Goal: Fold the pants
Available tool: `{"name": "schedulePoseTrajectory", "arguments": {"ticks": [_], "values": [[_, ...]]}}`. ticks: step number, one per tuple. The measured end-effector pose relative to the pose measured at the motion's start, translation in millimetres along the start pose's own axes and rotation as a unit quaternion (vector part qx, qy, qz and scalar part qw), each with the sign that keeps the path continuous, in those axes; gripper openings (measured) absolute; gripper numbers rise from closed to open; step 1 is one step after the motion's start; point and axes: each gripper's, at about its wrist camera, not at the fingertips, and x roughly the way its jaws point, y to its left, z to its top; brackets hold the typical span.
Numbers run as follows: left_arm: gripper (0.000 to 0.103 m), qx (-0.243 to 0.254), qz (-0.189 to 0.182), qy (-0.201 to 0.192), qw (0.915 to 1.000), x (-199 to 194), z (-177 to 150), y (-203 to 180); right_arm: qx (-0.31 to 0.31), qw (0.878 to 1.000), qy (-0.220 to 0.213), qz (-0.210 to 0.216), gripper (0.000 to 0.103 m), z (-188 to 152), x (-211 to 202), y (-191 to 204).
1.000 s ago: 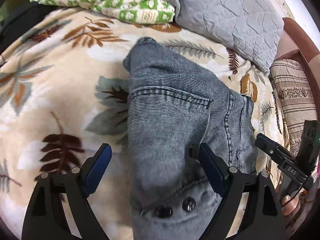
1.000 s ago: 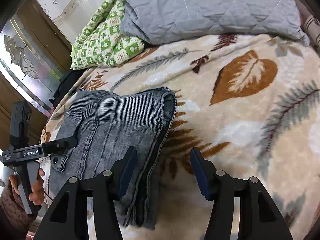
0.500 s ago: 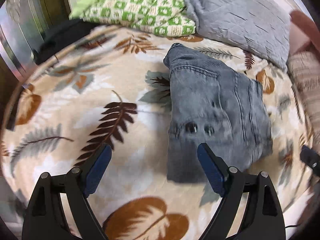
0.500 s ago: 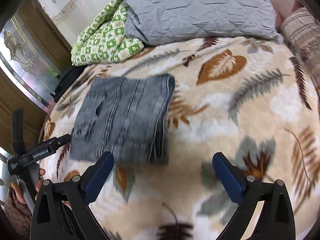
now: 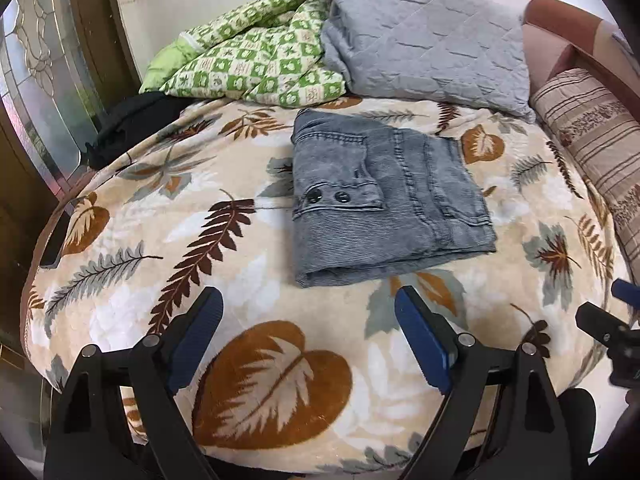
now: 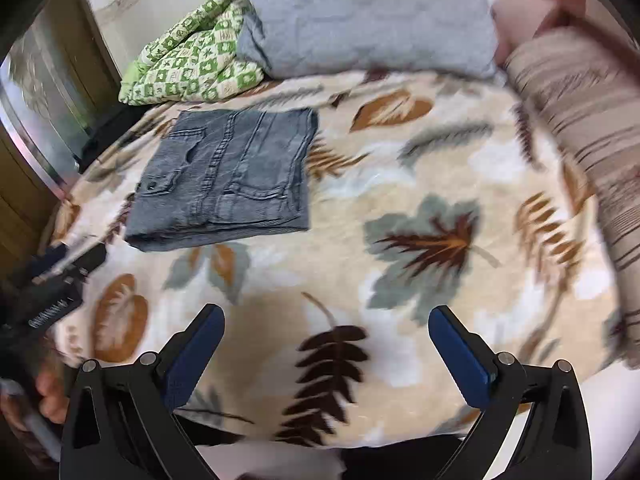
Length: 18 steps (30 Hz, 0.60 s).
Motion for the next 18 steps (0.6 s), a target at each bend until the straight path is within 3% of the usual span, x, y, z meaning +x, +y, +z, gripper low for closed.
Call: {"name": "schedulePoseTrajectory", "arguments": {"ticks": [6, 18], "values": [[0.089, 0.006, -0.021, 0.000, 0.9998, -10, -6, -10, -0.036, 0.997, -0.059, -0.031, 0.102, -5, -24, 4], [0.089, 0.007, -0.064, 0.015, 0.9978, -13, -9, -25, -0.017, 0.998, -0.046, -0.026, 0.102, -8, -18, -5]]}}
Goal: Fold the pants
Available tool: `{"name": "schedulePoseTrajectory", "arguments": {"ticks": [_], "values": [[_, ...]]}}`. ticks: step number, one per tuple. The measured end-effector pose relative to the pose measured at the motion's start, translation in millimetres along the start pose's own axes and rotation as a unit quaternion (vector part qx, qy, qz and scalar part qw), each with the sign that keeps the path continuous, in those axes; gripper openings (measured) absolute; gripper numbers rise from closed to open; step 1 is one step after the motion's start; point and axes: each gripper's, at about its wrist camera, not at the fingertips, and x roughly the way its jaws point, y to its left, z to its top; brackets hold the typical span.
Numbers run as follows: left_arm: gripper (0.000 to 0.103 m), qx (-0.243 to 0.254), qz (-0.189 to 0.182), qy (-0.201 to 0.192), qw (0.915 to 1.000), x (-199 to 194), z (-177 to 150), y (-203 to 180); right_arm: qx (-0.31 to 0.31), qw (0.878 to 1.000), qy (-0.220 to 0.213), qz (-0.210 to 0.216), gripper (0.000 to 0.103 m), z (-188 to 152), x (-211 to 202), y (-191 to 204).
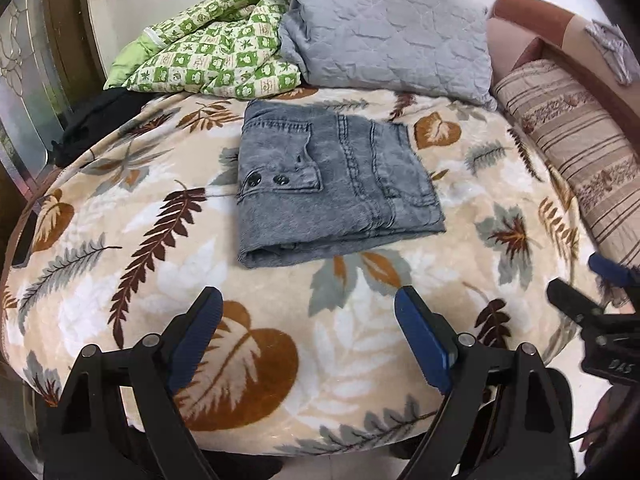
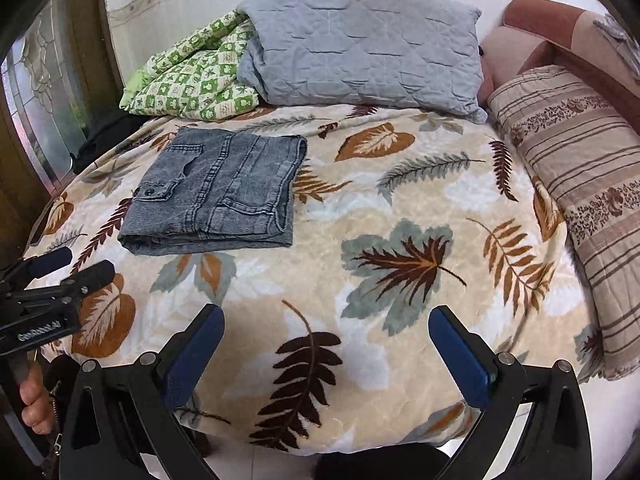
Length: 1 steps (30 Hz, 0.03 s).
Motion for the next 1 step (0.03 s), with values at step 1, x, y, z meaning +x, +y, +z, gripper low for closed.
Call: {"name": "schedulePoseTrajectory", "arguments": {"ticks": [1], "values": [[0.089, -0.001, 0.000, -0.003, 1.0000, -1.9, 1.5, -0.1, 0.000, 1.000, 0.001, -0.003, 0.102, 0.5, 0.7, -1.3]]}}
